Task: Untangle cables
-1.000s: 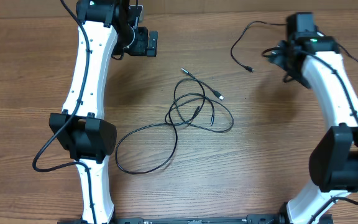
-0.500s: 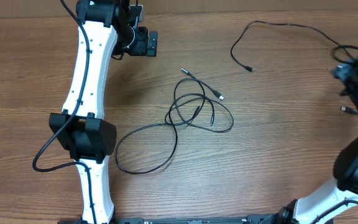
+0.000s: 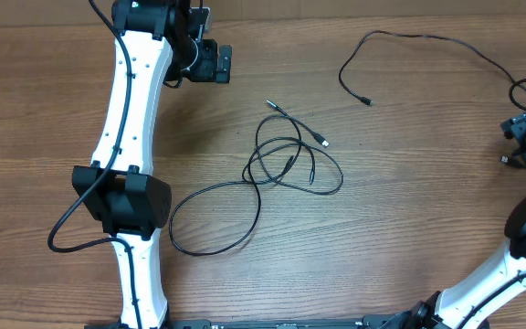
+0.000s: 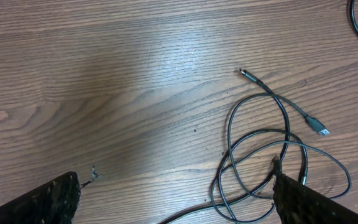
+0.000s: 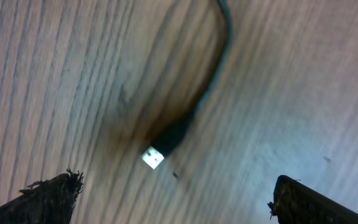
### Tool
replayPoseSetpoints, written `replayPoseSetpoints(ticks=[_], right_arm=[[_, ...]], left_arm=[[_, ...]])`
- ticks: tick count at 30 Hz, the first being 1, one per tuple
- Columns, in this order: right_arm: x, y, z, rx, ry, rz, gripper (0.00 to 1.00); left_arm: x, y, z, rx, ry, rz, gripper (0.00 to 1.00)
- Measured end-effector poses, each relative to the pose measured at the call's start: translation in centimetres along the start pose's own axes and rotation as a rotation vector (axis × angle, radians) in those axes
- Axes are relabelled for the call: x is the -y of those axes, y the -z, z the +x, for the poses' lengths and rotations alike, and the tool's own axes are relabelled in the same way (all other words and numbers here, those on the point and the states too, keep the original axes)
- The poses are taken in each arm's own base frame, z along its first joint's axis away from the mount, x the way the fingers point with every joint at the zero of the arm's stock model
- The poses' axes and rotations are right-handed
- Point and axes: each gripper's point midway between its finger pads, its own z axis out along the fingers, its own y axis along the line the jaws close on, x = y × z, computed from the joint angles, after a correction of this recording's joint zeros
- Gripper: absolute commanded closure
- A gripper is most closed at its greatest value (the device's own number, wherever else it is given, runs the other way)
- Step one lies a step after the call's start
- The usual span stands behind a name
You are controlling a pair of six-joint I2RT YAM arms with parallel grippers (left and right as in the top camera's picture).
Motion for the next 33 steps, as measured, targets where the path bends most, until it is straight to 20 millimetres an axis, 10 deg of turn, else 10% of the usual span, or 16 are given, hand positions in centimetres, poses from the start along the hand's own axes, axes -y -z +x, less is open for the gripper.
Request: replayPoseSetpoints(ticks=[13,33], right_arm=[[-1.4,-5.1,-0.4,0.005,0.012,0.006,0.0],[-9.4,-6.7,-10.9,0.465,-0.053,-0.291,0.09]], left_arm=[[0.0,0.0,0.0,0.0,0.0,0.0,0.0],[0.0,0.0,0.0,0.0,0.0,0.0,0.0]])
